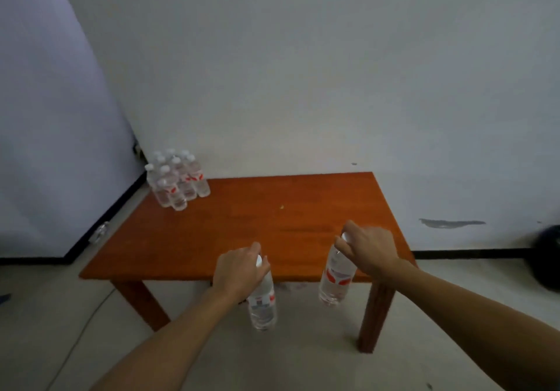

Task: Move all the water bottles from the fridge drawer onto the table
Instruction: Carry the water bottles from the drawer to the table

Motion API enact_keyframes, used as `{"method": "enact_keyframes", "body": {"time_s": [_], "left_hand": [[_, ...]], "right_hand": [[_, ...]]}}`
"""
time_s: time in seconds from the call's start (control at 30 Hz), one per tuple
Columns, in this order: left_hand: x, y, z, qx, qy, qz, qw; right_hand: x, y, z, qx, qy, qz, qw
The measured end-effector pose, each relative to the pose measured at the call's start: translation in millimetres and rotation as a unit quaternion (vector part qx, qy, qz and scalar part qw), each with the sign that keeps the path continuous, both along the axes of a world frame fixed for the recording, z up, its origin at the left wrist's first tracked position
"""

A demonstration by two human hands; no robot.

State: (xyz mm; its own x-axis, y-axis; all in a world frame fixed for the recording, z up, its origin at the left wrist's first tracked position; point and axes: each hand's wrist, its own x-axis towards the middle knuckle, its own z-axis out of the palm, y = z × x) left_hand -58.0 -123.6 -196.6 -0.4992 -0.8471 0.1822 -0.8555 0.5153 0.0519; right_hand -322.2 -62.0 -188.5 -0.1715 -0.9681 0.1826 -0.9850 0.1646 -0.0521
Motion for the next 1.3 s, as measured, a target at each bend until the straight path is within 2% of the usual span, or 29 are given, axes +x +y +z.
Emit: {"method": "enact_keyframes", "body": {"time_s": [0.27,0.47,0.6,0.73,1.03,1.3], "left_hand": [[56.4,-139.3,-9.7,0.018,-0.008,0.106,0.994],[105.9,-219.9,-11.0,0.027,0.041,0.192,0.980],[142.2,-271.5,-17.4,0.033,0.054,0.216,0.974],[186.1,-327.7,-32.8,0.055,0.049,0.212,0.975],[285.0,-468.5,-46.3,0.049,0.033,0.131,0.990],[313.8,-562.9,-59.3,0.069,0.039,0.119,0.990]], "right_hand": [[50.2,-192.4,-16.4,0.000,0.011,0.117,0.993],[98.3,-307.1,-17.2,0.000,0.011,0.179,0.984],[139.0,-370.2,-20.5,0.006,0.008,0.190,0.982],[186.3,-427.1,-31.4,0.013,0.021,0.188,0.982],[287.6,-541.7,-50.7,0.040,-0.018,0.112,0.993],[328.6,-619.8,-57.0,0.028,-0.046,0.101,0.993]]}}
